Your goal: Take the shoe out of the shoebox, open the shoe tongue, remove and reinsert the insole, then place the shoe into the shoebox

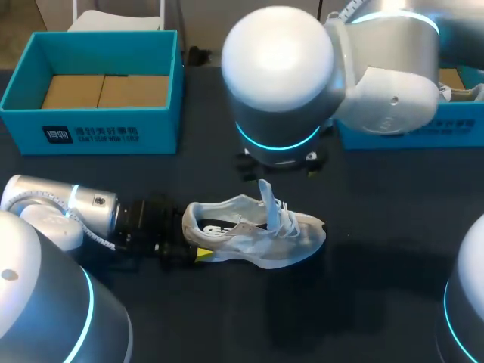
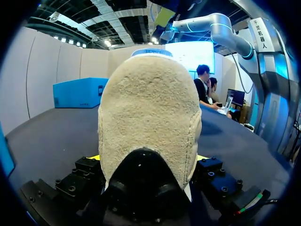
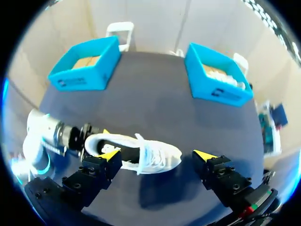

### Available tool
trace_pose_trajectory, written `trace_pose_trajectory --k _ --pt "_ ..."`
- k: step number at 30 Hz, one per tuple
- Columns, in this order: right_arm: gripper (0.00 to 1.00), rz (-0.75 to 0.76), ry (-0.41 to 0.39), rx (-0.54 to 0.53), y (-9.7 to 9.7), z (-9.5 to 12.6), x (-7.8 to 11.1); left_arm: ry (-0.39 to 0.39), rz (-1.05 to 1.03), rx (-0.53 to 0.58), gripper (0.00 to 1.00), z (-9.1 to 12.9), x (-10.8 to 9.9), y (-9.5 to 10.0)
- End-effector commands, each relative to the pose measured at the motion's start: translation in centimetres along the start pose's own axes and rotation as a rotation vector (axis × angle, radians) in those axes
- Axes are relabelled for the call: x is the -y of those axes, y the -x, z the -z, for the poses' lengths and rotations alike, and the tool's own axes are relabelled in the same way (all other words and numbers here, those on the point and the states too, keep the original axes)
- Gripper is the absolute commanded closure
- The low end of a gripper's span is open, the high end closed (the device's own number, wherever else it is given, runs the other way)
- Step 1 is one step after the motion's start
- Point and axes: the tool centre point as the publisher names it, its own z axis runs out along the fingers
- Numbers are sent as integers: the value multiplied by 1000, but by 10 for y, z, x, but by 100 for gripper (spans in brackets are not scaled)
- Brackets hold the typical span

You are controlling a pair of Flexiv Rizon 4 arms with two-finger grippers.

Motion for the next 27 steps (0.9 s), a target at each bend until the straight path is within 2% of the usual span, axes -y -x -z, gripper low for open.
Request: trace_pose_trajectory --k 1,4,8,14,20,21,22,26,27 --pt "0 300 0 79 -13 12 -12 0 0 1 100 -4 -2 0" --pt "0 462 -3 103 -22 17 -18 0 0 1 100 -4 -2 0" --pt "0 637 4 73 -32 22 -27 0 0 1 100 -4 -2 0" --pt "0 907 -33 55 -51 24 -32 0 0 1 100 -4 -2 0" --pt "0 1052 -88 45 -58 18 -32 0 0 1 100 -4 -2 0" --pt "30 1079 -100 38 -59 16 -32 0 0 1 100 -4 -2 0" --pt "51 1098 -106 32 -60 15 -31 0 0 1 100 -4 -2 0" --pt "98 1163 -120 -28 -66 13 -27 0 0 1 100 -4 -2 0" --pt "100 1182 -120 -45 -68 12 -26 0 0 1 100 -4 -2 0"
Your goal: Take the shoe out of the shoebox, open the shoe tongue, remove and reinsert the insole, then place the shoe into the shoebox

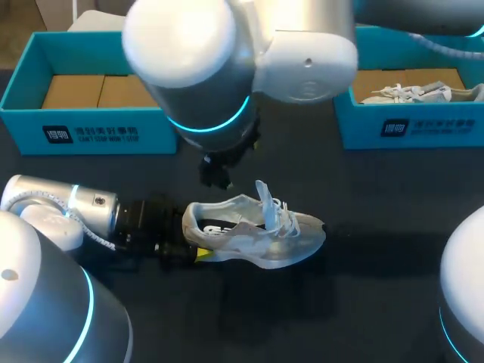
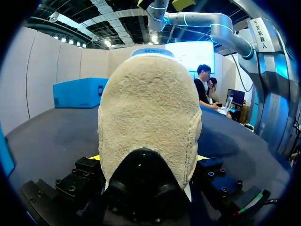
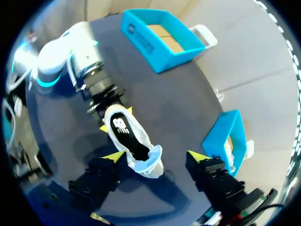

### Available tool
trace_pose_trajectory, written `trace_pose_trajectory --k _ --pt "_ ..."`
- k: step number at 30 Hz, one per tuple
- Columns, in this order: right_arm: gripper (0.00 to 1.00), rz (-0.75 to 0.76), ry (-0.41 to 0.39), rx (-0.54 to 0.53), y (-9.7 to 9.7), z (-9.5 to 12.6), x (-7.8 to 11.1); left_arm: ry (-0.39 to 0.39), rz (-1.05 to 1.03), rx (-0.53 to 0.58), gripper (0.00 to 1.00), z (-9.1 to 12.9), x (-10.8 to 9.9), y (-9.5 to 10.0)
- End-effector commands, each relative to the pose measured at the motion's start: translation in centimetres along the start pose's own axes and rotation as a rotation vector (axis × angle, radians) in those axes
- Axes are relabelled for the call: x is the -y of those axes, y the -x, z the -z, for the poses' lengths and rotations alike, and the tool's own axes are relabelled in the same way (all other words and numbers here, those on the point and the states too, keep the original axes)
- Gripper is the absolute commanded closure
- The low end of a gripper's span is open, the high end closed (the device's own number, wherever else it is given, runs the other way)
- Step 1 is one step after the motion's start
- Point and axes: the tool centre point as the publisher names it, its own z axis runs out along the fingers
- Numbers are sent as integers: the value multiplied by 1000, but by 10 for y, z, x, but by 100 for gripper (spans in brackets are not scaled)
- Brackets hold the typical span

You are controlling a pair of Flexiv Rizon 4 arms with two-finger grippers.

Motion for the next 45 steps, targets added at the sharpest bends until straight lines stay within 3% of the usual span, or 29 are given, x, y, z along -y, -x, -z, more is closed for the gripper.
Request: trace_pose_trajectory --k 1,6,12,36,45 --pt "100 314 -34 -101 -9 -4 -10 1 0 1 100 -4 -3 0" --pt "100 369 -16 -167 -22 -11 -13 1 0 1 100 -4 -3 0" --pt "100 402 -6 -203 -41 -37 -14 1 0 1 100 -4 -3 0" --pt "100 402 -6 -203 -41 -37 -14 1 0 1 100 -4 -3 0" --pt "100 505 -34 -279 -50 -66 -3 1 0 1 100 -4 -3 0"
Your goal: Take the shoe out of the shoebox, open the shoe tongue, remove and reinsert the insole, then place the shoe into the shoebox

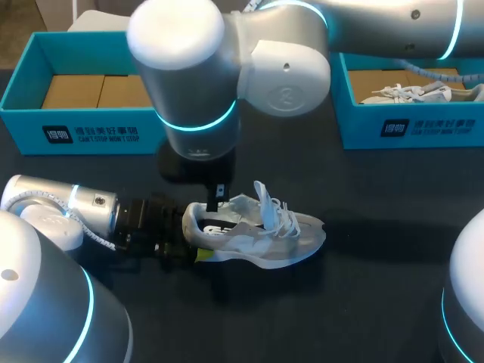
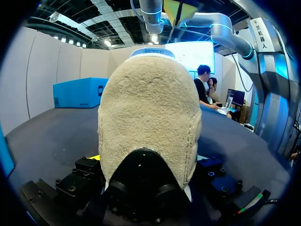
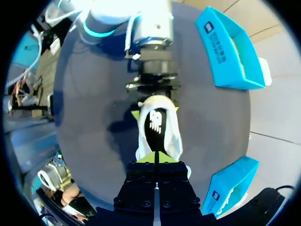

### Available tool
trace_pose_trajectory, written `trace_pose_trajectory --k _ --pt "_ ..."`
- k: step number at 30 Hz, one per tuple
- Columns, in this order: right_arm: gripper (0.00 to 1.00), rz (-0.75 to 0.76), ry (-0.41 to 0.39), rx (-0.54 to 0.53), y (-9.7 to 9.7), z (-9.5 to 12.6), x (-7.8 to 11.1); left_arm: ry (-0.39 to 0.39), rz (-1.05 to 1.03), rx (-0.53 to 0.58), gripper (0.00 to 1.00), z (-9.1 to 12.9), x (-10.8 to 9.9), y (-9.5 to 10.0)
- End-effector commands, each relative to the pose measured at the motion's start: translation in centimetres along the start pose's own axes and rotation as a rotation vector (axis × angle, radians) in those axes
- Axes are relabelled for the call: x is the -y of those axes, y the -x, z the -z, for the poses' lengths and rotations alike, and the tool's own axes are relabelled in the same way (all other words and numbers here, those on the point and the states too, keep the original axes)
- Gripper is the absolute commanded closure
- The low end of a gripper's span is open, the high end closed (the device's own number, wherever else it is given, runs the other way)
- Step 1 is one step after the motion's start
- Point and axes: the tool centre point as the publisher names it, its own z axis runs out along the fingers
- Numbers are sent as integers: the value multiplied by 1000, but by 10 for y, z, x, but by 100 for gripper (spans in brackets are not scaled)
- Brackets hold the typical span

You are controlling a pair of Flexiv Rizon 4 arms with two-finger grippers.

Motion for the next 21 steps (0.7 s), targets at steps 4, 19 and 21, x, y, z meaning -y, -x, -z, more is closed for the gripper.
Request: trace_pose_trajectory --k 4,19,21 --pt "100 26 10 -62 5 -34 4 1 0 1 100 -4 -3 0" --pt "100 73 79 -183 19 -87 -4 1 0 1 100 -4 -3 0" --pt "100 80 75 -201 18 -93 -6 1 0 1 100 -4 -3 0"
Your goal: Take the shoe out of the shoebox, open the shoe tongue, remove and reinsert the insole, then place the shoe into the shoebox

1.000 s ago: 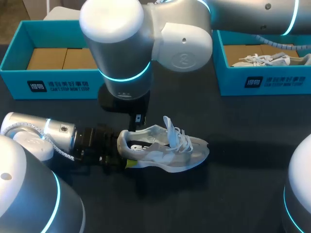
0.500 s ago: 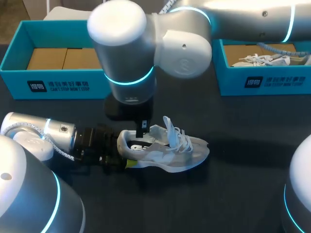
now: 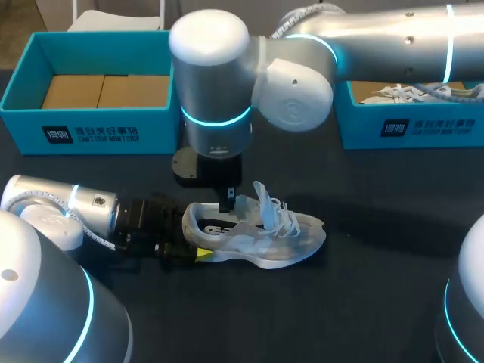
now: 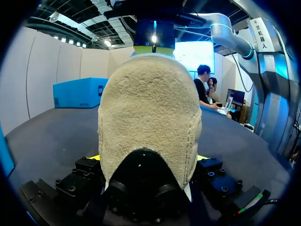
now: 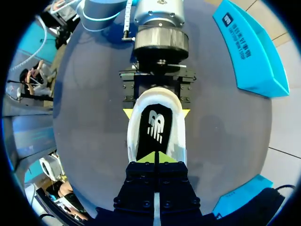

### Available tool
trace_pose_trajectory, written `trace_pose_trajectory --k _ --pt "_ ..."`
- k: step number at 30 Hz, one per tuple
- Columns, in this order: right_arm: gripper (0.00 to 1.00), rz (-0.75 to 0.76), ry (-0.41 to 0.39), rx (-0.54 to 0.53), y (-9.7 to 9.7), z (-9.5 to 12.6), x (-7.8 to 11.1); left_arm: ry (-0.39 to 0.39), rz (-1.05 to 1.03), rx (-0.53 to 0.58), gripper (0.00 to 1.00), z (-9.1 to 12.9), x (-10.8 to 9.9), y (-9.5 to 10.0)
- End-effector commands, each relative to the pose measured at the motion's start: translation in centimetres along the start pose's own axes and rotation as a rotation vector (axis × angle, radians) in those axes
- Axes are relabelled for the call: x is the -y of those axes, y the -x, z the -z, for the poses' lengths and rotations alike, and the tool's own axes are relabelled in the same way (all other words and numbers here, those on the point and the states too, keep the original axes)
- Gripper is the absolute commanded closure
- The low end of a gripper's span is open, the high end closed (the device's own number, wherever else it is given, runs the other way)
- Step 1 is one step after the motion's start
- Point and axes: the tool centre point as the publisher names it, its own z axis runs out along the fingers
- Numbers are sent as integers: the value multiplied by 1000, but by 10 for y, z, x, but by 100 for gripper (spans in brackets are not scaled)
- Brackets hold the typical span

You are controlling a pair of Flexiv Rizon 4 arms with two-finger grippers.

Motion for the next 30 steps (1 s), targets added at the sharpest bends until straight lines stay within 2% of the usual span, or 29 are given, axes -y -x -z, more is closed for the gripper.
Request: trace_pose_trajectory --k 1,14,24,26,28,30 --pt "100 11 14 -49 4 -19 0 1 0 1 100 -4 -3 0" --pt "100 -51 16 -90 -9 -47 3 1 0 1 100 -4 -3 0" --pt "100 -120 9 -26 2 -50 11 1 0 1 100 -4 -3 0" --pt "91 -124 9 -13 4 -49 12 1 0 1 100 -4 -3 0" --pt "77 -126 13 -4 7 -49 12 1 0 1 100 -4 -3 0" --pt "73 -125 13 -2 9 -50 12 1 0 1 100 -4 -3 0"
